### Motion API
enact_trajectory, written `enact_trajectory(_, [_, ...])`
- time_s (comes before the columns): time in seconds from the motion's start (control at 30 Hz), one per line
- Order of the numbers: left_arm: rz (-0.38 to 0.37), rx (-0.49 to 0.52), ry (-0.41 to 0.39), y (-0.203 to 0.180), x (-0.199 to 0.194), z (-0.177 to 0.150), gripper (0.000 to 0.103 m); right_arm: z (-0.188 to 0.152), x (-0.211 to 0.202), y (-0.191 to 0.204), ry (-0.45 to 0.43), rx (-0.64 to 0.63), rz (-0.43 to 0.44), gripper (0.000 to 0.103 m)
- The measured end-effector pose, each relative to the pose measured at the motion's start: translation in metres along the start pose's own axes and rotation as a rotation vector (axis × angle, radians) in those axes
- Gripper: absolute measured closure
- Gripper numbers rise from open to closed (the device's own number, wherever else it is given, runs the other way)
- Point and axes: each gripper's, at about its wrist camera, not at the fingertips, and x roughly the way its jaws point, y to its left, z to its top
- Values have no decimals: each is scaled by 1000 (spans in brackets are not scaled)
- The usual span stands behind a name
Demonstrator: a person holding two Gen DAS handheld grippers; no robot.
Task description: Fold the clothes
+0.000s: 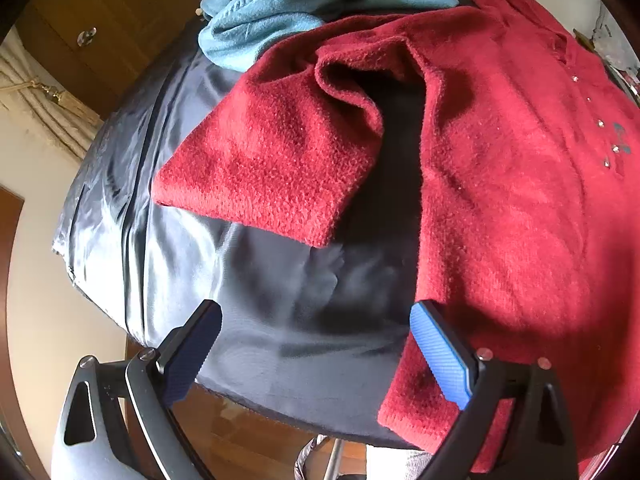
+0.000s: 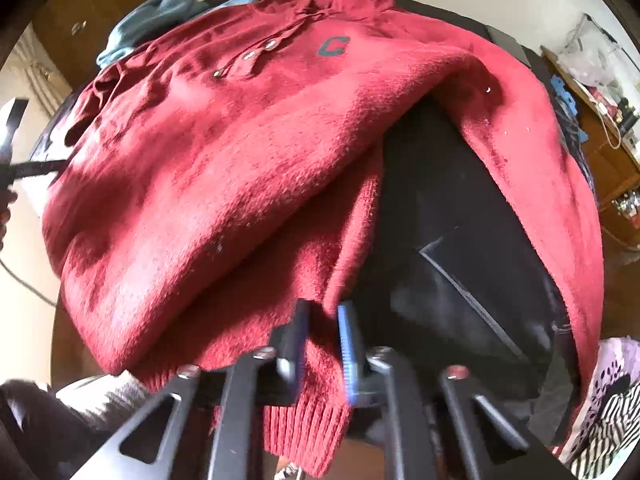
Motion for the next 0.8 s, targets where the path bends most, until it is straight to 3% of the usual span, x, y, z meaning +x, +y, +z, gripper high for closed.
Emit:
enact_trajectory(0.2, [-5, 19, -46, -2, -16, 8, 6, -23, -6, -3, 69, -22, -19, 94])
enact_trajectory(0.33, [-25, 28, -45, -8, -16, 9, 6, -65, -7, -21, 169, 60, -39, 100])
enact_trajectory(0.4, [-31, 44, -36, -15, -12, 9, 6, -74, -16, -26, 126, 109, -10, 99])
enact_trajectory(0.57, [-25, 88, -15, -33, -4, 12, 6, -49, -39, -42, -58, 261, 45, 97])
enact_trajectory(0.6, [-26, 94, -16, -37, -4, 13, 6, -40, -40, -38, -75, 243, 50, 90])
enact_trajectory(0.67, [-34, 109, -28, -46, -8, 13, 6, -23, -40, -28, -111, 204, 57, 54])
enact_trajectory(0.7, [-39, 117, -35, -50, -11, 8, 6, -12, -39, -21, -135, 174, 52, 23])
enact_trajectory(0.8, [-50, 156, -71, -64, -16, 10, 6, 13, -32, 0, -174, 53, 46, 21])
